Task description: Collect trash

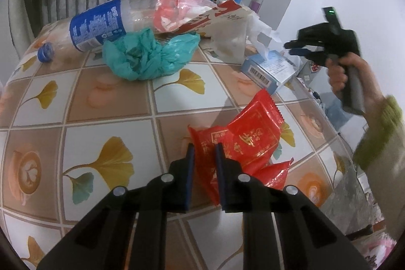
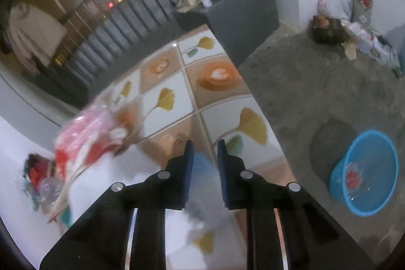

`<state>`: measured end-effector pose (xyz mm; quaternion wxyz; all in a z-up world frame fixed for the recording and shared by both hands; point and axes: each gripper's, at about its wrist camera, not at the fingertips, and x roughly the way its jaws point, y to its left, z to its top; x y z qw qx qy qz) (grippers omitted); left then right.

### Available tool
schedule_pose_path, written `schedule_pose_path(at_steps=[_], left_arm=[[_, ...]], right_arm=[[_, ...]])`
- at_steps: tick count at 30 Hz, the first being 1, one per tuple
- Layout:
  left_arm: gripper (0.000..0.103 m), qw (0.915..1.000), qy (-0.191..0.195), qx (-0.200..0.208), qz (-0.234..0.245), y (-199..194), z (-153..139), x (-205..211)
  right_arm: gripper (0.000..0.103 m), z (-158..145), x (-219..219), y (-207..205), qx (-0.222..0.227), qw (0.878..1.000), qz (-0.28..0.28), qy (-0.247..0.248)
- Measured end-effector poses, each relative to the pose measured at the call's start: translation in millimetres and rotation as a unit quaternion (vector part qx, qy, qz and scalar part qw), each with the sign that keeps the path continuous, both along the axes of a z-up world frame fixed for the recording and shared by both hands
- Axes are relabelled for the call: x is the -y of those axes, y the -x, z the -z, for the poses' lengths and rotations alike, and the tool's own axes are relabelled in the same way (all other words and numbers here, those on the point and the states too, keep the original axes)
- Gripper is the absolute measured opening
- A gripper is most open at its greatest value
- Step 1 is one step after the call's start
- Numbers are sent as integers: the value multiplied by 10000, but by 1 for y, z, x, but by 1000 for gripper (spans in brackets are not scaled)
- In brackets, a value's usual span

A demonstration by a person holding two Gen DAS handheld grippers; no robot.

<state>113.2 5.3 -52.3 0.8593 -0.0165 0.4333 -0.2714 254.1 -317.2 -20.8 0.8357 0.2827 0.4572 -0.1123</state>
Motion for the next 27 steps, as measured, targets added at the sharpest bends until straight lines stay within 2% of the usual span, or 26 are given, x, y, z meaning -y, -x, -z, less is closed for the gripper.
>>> schedule_pose_path(at_steps=[2, 5, 10, 13, 17, 19, 21, 22, 23, 24, 27], left_arm=[[15, 10000, -3, -3, -21, 0, 0, -1], [15, 10000, 7, 4, -51, 0, 0, -2], [15, 10000, 5, 12, -68, 1, -2, -4], [15, 10000, -13, 14, -85, 2, -3, -5], [15, 9999, -46, 31, -158, 5, -5, -8], [14, 9997, -49, 36, -224, 7, -6, -11], [13, 9995, -28, 46, -296, 10, -9, -15], [13, 9994, -24, 68, -331, 11, -11, -17], [12, 9993, -34, 97, -365, 12, -13, -19], [12, 9992, -40, 114, -386, 13, -13, -20], [12, 9987, -68, 149, -474, 13, -13, -25]], right_arm=[[15, 14, 5, -11, -217, 9996, -107, -177], [10, 25, 7, -2, -392, 9982, -153, -425], [8, 23, -12, 56, -473, 9954, -471, -691], [8, 21, -39, 104, -581, 9906, -919, -829], [8, 10, -60, 131, -686, 9846, -1338, -897], [8, -3, -63, 130, -510, 9847, -1450, -824], [12, -21, -64, 119, -185, 9890, -1425, -365], [18, -30, -64, 111, 43, 9896, -1416, -248], [32, -33, -63, 104, 172, 9892, -1439, -231], [36, -33, -61, 91, 287, 9886, -1465, -209], [37, -18, -58, 46, 216, 9883, -1502, -143]])
